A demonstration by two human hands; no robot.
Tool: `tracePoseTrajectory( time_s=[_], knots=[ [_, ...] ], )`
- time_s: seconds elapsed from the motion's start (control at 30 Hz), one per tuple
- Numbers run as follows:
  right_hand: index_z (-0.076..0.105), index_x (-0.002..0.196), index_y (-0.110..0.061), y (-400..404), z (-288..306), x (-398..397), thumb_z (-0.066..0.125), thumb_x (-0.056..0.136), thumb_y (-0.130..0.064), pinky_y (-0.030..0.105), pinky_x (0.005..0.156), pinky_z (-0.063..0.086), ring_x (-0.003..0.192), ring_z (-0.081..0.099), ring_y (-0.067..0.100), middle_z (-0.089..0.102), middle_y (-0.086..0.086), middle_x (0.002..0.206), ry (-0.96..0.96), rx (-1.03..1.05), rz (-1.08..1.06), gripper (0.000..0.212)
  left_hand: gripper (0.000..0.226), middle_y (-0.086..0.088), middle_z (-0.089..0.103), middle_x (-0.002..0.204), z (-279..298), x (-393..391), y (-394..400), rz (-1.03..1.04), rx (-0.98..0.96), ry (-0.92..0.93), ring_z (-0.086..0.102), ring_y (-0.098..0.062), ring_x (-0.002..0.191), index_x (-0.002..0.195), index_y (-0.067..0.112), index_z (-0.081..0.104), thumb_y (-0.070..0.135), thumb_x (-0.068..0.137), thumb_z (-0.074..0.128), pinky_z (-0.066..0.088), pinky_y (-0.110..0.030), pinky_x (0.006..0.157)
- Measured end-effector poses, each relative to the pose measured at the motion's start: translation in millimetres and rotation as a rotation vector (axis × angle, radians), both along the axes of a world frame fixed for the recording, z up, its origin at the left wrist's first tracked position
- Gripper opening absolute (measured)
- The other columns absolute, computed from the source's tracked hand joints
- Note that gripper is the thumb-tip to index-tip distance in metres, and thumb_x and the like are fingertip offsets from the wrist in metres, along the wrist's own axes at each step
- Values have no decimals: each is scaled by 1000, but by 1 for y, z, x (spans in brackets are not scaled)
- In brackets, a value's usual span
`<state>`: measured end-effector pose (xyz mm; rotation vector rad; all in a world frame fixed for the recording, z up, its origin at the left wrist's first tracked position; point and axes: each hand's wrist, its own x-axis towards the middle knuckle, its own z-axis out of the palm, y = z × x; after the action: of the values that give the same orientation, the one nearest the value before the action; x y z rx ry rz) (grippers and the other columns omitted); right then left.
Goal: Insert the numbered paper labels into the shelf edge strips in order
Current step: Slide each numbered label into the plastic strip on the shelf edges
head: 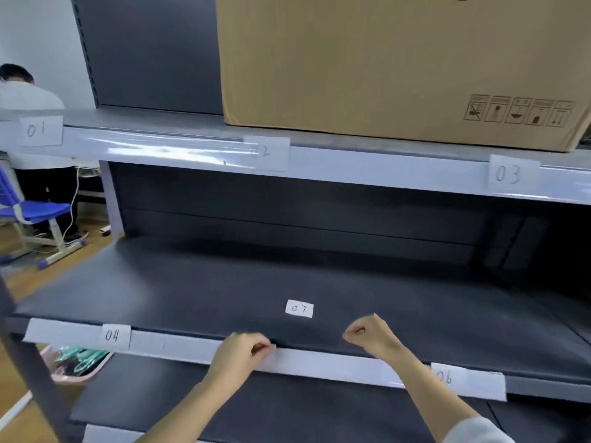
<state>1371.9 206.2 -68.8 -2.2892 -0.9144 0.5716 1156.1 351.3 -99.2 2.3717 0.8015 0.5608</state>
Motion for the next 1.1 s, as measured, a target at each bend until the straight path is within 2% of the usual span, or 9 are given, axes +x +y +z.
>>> tracePoseTrajectory(
  time_s=[0.1,0.3,0.47,0.53,0.6,0.7,0.83,0.97,1.1],
  knots=[
    [70,71,7,26,-1,-3,58,84,-8,30,69,49,86,66,33,70,23,84,2,-17,-36,23,7,52,49,55,-2,0,28,-35,13,-18,56,16,63,79,19,72,15,80,67,39,-2,57],
    [60,111,9,67,0,-3,61,87,-14,40,98,48,116,55,34,61,23,123,-54,-62,-82,34,6,55,47,60,-10,2,53,-75,-7,-36,54,19,69,79,18,73,16,79,68,40,-3,61],
    [54,129,-8,97,-5,-3,59,89,-16,28,97,47,117,58,23,59,8,131,-77,-91,-50,42,6,58,44,59,-13,-6,75,-64,14,22,52,20,62,81,21,72,20,80,66,36,-4,58],
    [57,126,-10,105,-6,-5,59,88,-18,30,94,49,113,60,24,63,7,125,-85,-125,-57,38,5,58,44,61,-13,-8,85,-61,32,44,51,20,61,80,23,71,21,79,66,38,-9,58],
    [69,90,-11,107,-8,-7,60,86,-17,29,76,51,90,63,26,68,5,93,-108,-178,-62,12,5,58,44,61,-14,-9,90,-47,29,49,50,21,62,79,24,71,21,79,67,37,-10,58],
    [32,48,-15,110,-15,-6,59,85,-16,22,46,27,52,38,18,39,-1,54,-150,-189,-108,46,6,59,43,61,-14,-8,92,-32,31,48,50,21,64,80,24,71,21,80,66,32,-4,56],
    [40,53,-6,112,-17,-7,61,84,-15,23,45,24,55,37,21,43,5,59,-192,-210,-118,38,6,59,43,66,-16,-3,95,-49,28,49,50,19,64,80,24,71,22,80,65,35,-7,59],
    [65,96,3,115,-9,-7,65,81,-13,25,54,34,80,64,31,70,17,97,-177,-204,-97,22,7,58,45,66,-15,0,96,-66,16,41,50,18,64,80,23,71,21,81,64,42,-16,65],
    [67,93,6,115,-3,-2,60,80,-5,28,62,45,87,68,30,71,19,105,-97,-129,-146,19,8,56,46,64,-15,-3,95,-64,11,42,51,16,63,81,23,71,20,82,64,41,-14,63]
  ],
)
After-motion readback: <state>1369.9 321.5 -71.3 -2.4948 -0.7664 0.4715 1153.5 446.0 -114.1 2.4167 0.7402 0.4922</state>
